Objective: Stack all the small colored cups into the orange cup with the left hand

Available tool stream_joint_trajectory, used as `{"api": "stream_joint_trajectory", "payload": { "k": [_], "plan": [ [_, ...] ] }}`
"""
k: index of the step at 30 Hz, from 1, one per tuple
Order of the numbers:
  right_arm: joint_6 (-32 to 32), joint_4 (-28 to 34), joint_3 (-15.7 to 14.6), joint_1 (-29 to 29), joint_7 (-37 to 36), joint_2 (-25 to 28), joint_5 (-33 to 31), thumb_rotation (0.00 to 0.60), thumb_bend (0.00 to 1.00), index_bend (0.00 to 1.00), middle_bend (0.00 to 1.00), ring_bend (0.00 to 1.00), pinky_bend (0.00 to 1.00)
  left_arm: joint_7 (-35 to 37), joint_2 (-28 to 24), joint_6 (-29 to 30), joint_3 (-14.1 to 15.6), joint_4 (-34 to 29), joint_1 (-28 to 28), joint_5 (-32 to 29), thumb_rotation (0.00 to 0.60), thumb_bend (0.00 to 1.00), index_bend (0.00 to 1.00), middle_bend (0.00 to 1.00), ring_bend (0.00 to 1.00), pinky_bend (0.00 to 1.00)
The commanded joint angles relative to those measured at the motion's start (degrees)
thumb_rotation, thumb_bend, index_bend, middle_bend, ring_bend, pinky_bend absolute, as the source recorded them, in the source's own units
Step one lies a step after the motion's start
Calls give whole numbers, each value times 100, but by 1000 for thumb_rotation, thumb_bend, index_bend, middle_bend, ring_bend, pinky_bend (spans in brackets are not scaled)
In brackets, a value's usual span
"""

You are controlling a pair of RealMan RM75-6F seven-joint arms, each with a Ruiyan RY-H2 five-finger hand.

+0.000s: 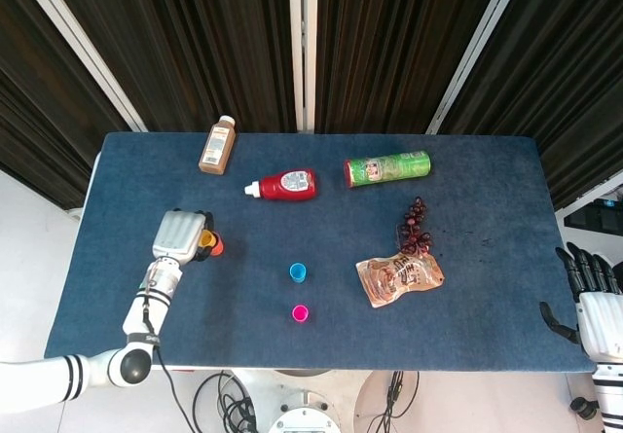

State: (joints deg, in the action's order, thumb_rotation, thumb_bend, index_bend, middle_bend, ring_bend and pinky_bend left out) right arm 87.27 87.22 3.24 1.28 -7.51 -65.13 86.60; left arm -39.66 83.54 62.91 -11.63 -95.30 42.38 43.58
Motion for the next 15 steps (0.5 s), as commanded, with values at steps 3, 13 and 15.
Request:
{"api": "stream_joint_trajectory", "payload": {
  "k": [3, 13, 15],
  "plan": [
    [-10, -20, -3, -7, -19, -8, -13, 600, 274, 0, 0, 0, 0, 43, 9, -61, 49, 24, 41, -82, 600, 273, 273, 395, 444, 382],
    [2, -40, 10, -8, -57, -12, -12, 600, 274, 0, 0, 0, 0, 175, 32, 340, 193, -278, 35, 844, 600, 228, 204, 284, 274, 281],
    [3, -29, 8, -4, -54, -16, 3, 600, 274, 0, 0, 0, 0, 61, 36, 354, 265, -504, 89, 1067, 600, 229, 224, 293, 274, 285]
  ]
}}
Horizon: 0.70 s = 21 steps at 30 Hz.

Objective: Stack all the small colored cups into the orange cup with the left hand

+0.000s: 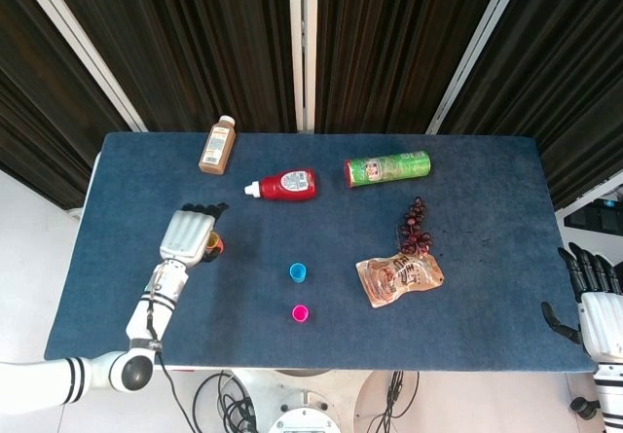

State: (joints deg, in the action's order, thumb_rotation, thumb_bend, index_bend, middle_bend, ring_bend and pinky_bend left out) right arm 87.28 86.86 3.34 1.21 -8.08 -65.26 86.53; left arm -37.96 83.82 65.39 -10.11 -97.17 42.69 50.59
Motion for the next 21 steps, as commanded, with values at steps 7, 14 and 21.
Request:
{"api": "stream_joint_trajectory", "payload": {
  "k": [7, 14, 21],
  "plan": [
    [6, 18, -30, 0, 27, -27, 52, 600, 274, 0, 0, 0, 0, -771, 316, -103, 392, -859, 344, 502, 600, 225, 249, 324, 299, 305],
    [4, -81, -44, -14, -90, -57, 52, 600, 274, 0, 0, 0, 0, -1180, 1025, -261, 418, -450, 622, 62, 600, 225, 252, 326, 309, 319],
    [-45, -211, -21, -3, -255, -57, -2, 600, 274, 0, 0, 0, 0, -1288, 1466, -361, 366, 85, 842, -16, 600, 225, 252, 326, 309, 319]
  ]
}}
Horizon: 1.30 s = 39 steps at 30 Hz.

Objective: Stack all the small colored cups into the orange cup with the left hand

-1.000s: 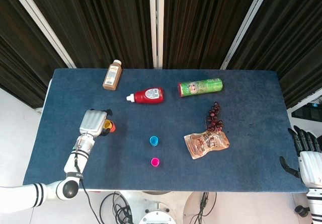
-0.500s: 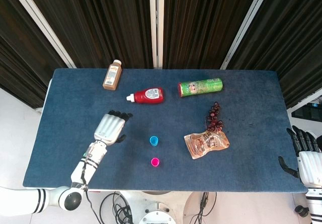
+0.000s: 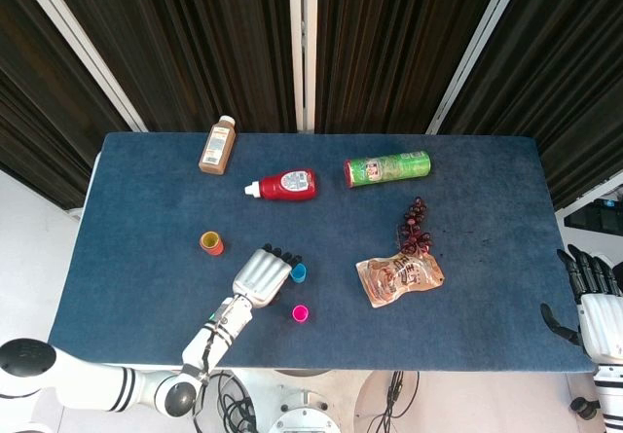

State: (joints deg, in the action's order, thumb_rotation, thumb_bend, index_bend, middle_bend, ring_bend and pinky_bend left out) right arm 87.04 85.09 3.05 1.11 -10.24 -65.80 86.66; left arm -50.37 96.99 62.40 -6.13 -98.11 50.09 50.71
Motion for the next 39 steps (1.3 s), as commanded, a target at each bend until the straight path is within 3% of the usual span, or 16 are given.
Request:
{"api": "stream_joint_trajectory", "payload": {
  "k": [1, 16, 28, 34, 39],
  "plan": [
    [-38, -50, 8, 13, -59, -7, -22, 600, 273, 0, 0, 0, 0, -36, 192, -84, -62, 232, 128, -58, 600, 225, 253, 326, 309, 319],
    [-107, -203, 21, 32, -266, -6, -66, 600, 274, 0, 0, 0, 0, 241, 570, -333, -247, 860, 377, -184, 600, 236, 405, 407, 438, 398],
    [-101, -229, 24, 25, -286, -12, -72, 600, 274, 0, 0, 0, 0, 611, 640, -192, -306, 1064, 344, 194, 600, 276, 532, 518, 556, 501],
    [-67, -182, 29, 18, -245, 13, -55, 600, 274, 0, 0, 0, 0, 479, 290, 93, -453, 623, 326, 364, 600, 280, 535, 520, 560, 504],
    [-37, -159, 20, 3, -238, 29, -33, 600, 274, 0, 0, 0, 0, 206, -373, 367, -678, 88, 217, 27, 600, 282, 535, 520, 559, 502]
  ]
}}
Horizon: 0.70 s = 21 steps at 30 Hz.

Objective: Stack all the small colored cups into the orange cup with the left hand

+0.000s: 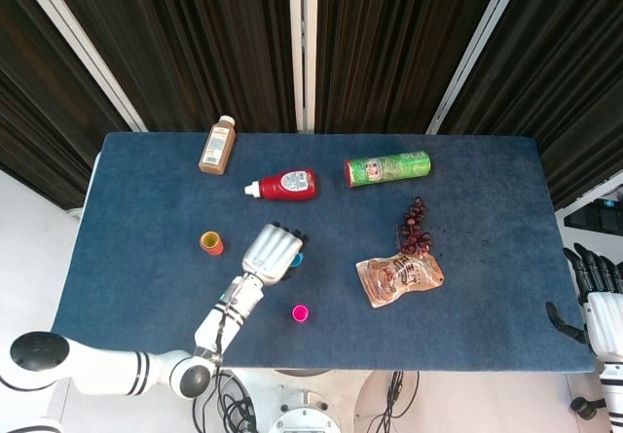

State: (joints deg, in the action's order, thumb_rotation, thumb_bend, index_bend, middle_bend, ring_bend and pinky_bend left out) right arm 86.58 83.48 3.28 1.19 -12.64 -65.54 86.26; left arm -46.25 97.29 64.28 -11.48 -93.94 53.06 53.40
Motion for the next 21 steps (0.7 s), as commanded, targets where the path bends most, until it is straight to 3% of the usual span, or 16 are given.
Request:
{"api": "stream_joint_trajectory", "payload": {
  "k": [1, 6, 11, 21],
  "plan": [
    [17, 4, -4, -8, 0, 6, 11, 600, 274, 0, 0, 0, 0, -277, -551, 212, -165, -443, -107, -363, 600, 282, 535, 521, 559, 501],
    [39, 16, -13, -14, -41, 18, 44, 600, 274, 0, 0, 0, 0, -492, -1245, 299, -125, -912, -271, -959, 600, 284, 538, 523, 555, 499],
    [123, 79, -39, -28, 17, 34, 147, 600, 274, 0, 0, 0, 0, -528, -1631, 179, 55, -933, -339, -1298, 600, 284, 538, 523, 555, 498],
    [143, 196, -20, -31, 151, 76, 129, 600, 280, 0, 0, 0, 0, -178, -1839, -132, 220, -809, -355, -1588, 600, 284, 538, 523, 555, 499]
  ]
}}
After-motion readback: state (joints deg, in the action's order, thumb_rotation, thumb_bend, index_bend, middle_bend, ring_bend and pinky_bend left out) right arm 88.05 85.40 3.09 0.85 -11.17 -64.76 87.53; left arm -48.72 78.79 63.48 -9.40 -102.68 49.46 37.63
